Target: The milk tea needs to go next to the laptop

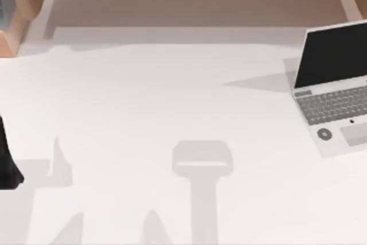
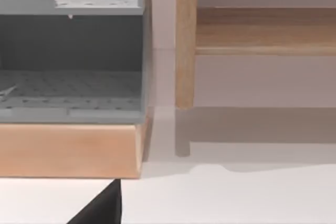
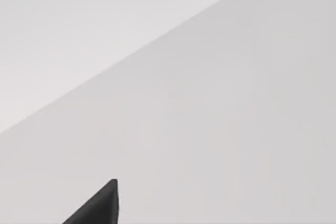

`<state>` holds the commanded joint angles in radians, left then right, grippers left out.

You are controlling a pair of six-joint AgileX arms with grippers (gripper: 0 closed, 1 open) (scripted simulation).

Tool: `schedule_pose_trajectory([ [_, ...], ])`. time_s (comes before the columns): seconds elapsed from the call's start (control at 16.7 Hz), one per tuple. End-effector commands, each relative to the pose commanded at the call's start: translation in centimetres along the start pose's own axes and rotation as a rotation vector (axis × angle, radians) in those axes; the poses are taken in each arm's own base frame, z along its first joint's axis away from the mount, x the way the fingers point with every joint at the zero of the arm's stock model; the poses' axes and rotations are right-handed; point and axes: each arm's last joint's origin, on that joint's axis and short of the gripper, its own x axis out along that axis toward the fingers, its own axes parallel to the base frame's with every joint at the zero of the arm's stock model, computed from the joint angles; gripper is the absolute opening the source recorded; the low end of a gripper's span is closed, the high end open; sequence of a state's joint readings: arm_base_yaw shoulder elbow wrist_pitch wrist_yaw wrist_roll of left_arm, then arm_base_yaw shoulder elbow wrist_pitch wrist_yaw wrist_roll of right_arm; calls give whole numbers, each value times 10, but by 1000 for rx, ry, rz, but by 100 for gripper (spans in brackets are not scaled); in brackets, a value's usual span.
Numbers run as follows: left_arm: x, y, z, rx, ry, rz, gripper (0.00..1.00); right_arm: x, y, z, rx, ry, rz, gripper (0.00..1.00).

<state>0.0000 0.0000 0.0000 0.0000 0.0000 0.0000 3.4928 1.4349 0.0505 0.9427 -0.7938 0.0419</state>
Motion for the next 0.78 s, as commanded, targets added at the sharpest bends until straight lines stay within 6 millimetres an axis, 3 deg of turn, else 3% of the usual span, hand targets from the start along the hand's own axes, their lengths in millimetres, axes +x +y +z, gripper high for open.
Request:
schedule_pose_trajectory([
  [0.18,0,0,0,0,0,0,100,40,46,-5,-171,76,379,100],
  [0.36,0,0,0,0,0,0,100,62,101,-20,-319,129,741,100],
  [0.54,0,0,0,0,0,0,100,67,153,-40,-437,162,1069,100],
  [0.78,0,0,0,0,0,0,100,52,210,-69,-549,183,1447,100],
])
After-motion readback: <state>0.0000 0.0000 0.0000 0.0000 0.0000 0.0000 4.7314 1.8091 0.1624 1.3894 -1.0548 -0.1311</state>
